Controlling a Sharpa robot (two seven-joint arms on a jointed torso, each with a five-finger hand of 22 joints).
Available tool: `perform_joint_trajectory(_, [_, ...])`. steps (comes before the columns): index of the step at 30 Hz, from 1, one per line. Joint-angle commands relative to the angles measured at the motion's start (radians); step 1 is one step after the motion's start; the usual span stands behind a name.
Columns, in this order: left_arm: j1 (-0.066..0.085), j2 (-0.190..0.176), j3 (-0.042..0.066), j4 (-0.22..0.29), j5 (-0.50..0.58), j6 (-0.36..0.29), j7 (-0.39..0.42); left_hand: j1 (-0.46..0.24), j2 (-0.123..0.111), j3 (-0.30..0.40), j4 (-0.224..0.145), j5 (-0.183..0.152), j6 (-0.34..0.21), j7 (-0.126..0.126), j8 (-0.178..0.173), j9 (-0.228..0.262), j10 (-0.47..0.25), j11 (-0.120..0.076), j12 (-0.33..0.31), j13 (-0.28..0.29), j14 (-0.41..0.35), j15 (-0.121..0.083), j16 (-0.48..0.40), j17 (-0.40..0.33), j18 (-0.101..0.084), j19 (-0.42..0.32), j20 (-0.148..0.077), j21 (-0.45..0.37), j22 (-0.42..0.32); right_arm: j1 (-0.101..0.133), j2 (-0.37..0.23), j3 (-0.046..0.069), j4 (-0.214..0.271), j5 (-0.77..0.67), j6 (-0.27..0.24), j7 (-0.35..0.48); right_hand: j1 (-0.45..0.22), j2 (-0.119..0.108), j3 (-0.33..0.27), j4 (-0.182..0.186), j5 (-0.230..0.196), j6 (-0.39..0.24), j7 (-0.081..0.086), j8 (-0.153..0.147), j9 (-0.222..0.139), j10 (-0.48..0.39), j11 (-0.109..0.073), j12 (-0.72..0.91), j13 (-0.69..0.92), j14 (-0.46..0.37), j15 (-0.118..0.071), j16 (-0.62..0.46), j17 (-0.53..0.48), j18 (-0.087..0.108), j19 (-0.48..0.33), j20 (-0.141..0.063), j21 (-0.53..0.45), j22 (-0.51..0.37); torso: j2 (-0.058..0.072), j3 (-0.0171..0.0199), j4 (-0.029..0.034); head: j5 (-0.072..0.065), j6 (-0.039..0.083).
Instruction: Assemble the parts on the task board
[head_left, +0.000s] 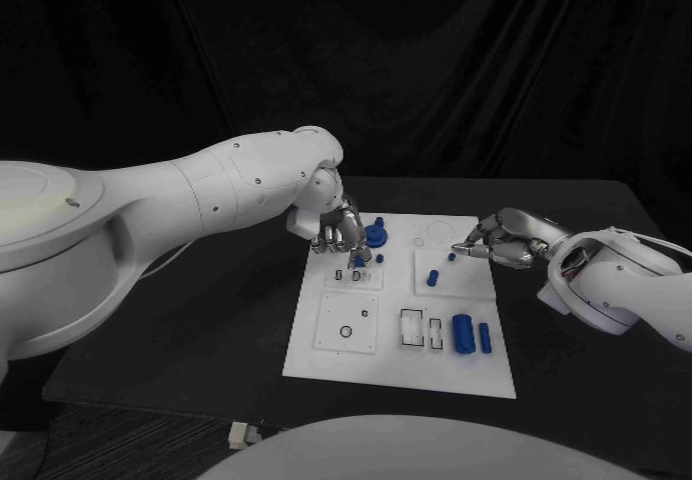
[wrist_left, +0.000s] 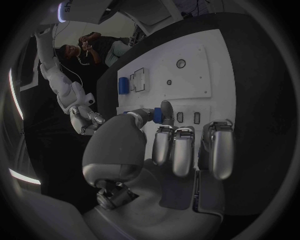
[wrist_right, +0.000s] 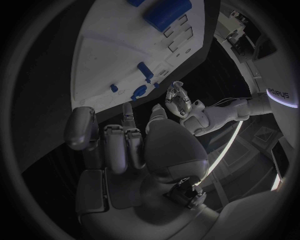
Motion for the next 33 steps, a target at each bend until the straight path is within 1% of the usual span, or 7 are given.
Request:
perform_joint_trajectory(1, [-0.008,0.013,0.001,-0.023,0.023,0.006,-0.053,0.0,0.009,0.212,-0.212,0.004,-0.003,-0.005,0.006,0.002,0.052,-0.007,0.006,0.169,0.105,-0.009,0.004,0.261,0.008,0.042,-0.009,0.003,0.224,-0.002,0.0,0.001,0.005,-0.002,0.001,-0.003,0.002,0.008,-0.004,0.001,0.004,0.0,-0.005,0.004,0.001,0.093,-0.009,-0.006,0.249,0.067,-0.006,-0.006,0.103,0.017,-0.003,-0.003,-0.003,0.112,0.0,0.0001,0.0002,-0.001,0.0])
perform_joint_trajectory(15, [-0.049,0.036,0.001,-0.064,-0.046,-0.013,-0.048,-0.004,0.009,0.208,-0.217,0.007,-0.004,-0.004,0.01,0.01,0.054,-0.007,0.009,0.172,0.106,-0.009,0.007,0.263,0.008,0.043,-0.009,0.006,0.225,-0.002,0.002,0.001,0.007,-0.002,-0.001,-0.001,0.002,0.008,-0.004,0.001,0.004,0.0,-0.005,0.004,0.001,0.093,-0.009,-0.006,0.249,0.067,-0.006,-0.006,0.103,0.017,-0.003,-0.003,-0.003,0.112,0.0,0.0001,0.0005,-0.001,0.0])
perform_joint_trajectory(19, [-0.054,0.036,0.001,-0.07,-0.05,-0.01,-0.05,-0.005,0.008,0.206,-0.219,0.006,-0.004,-0.005,0.011,0.013,0.053,-0.007,0.007,0.17,0.106,-0.009,0.007,0.263,0.008,0.042,-0.009,0.003,0.224,-0.002,0.0,0.001,0.008,-0.002,-0.002,-0.001,0.002,0.008,-0.004,0.001,0.004,0.0,-0.005,0.004,0.001,0.093,-0.009,-0.006,0.249,0.067,-0.006,-0.006,0.103,0.017,-0.003,-0.003,-0.003,0.112,0.0,0.0001,0.0008,-0.004,0.0])
perform_joint_trajectory(26, [-0.059,0.039,0.001,-0.083,-0.052,-0.007,-0.052,-0.006,0.008,0.204,-0.221,0.002,-0.004,-0.004,0.011,0.015,0.052,-0.007,0.007,0.169,0.105,-0.009,0.006,0.262,0.009,0.041,-0.009,0.002,0.223,-0.002,0.001,0.001,0.009,-0.002,-0.002,-0.002,0.002,0.008,-0.004,0.001,0.004,0.0,-0.005,0.004,0.001,0.093,-0.009,-0.006,0.249,0.067,-0.006,-0.006,0.103,0.017,-0.003,-0.003,-0.003,0.112,0.0,0.0001,0.0002,0.0,0.0])
perform_joint_trajectory(30, [-0.061,0.041,0.001,-0.088,-0.052,-0.002,-0.054,-0.011,0.013,0.193,-0.23,-0.036,-0.013,-0.003,0.001,0.02,0.051,-0.005,0.005,0.168,0.105,-0.007,0.004,0.261,0.009,0.039,-0.008,-0.002,0.222,-0.002,0.003,0.001,0.008,-0.002,-0.001,-0.002,0.002,0.008,-0.004,0.001,0.004,0.0,-0.005,0.004,0.001,0.093,-0.009,-0.006,0.249,0.067,-0.006,-0.006,0.103,0.017,-0.003,-0.003,-0.003,0.112,0.0,0.0,0.0003,0.003,0.0])
perform_joint_trajectory(32, [-0.063,0.042,0.001,-0.089,-0.052,0.0,-0.055,-0.014,0.014,0.182,-0.235,-0.075,-0.022,0.001,-0.019,0.016,0.049,-0.002,0.003,0.167,0.103,-0.005,0.001,0.259,0.01,0.037,-0.006,-0.004,0.221,-0.002,0.003,0.001,0.008,-0.002,0.0,-0.003,0.002,0.008,-0.004,0.001,0.004,0.0,-0.005,0.004,0.001,0.093,-0.009,-0.006,0.249,0.067,-0.006,-0.006,0.103,0.017,-0.003,-0.003,-0.003,0.112,0.0,0.0001,0.0004,0.002,0.0])
perform_joint_trajectory(33, [-0.064,0.042,0.001,-0.09,-0.053,0.0,-0.055,-0.015,0.013,0.18,-0.235,-0.076,-0.023,0.001,-0.021,0.015,0.049,-0.002,0.003,0.167,0.103,-0.005,0.001,0.258,0.01,0.036,-0.006,-0.005,0.221,-0.002,0.003,0.001,0.008,-0.002,0.0,-0.003,0.002,0.008,-0.004,0.001,0.004,0.0,-0.005,0.004,0.001,0.093,-0.009,-0.006,0.249,0.067,-0.006,-0.006,0.103,0.017,-0.003,-0.003,-0.003,0.112,0.0,0.0001,0.0004,0.001,0.0])
